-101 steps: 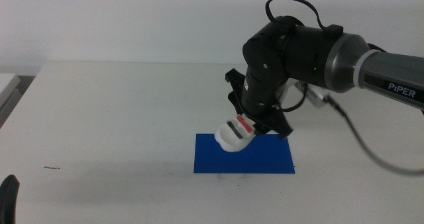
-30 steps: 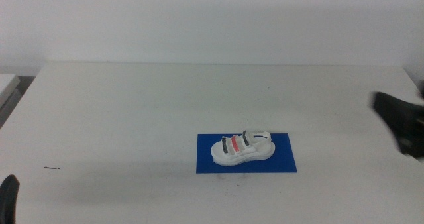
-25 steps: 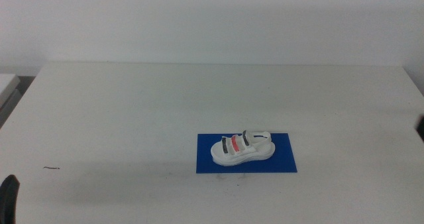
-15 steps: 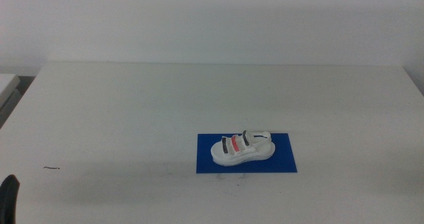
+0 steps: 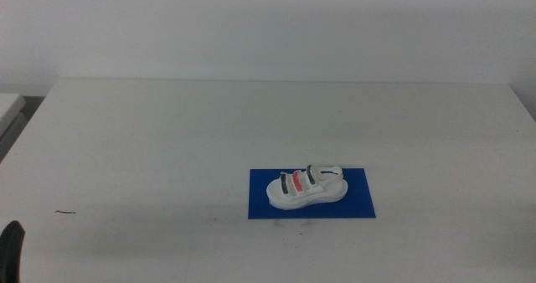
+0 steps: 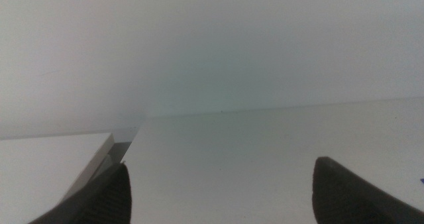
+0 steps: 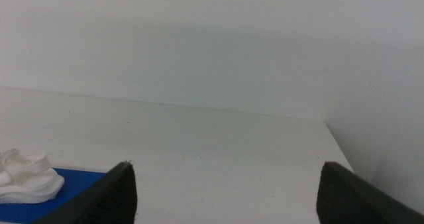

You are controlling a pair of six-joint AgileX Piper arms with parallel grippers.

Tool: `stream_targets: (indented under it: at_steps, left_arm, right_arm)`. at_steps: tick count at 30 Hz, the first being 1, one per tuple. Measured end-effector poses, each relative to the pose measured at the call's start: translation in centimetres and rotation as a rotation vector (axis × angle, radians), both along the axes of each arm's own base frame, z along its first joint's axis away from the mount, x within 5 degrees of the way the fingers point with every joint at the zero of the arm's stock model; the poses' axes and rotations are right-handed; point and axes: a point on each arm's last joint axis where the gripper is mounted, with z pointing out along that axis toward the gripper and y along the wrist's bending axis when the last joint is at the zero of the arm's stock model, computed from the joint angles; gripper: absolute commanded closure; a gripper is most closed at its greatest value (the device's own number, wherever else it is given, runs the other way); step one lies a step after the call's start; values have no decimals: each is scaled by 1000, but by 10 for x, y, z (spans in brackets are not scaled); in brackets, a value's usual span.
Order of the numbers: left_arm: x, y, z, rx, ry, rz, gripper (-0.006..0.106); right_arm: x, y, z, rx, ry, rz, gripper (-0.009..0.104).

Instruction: Use one arm to grab the shoe from the table and place it on the mat.

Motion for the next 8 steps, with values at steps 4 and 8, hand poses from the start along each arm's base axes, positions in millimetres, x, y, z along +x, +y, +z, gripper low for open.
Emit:
stream_targets:
  at_steps: [4,8]
  left_arm:
    - [0,0,0,0,0,0,7]
    - [0,0,0,0,0,0,7]
  right_arm:
    - [0,0,0,10,2,0,14]
    - [0,0,0,10,2,1,14]
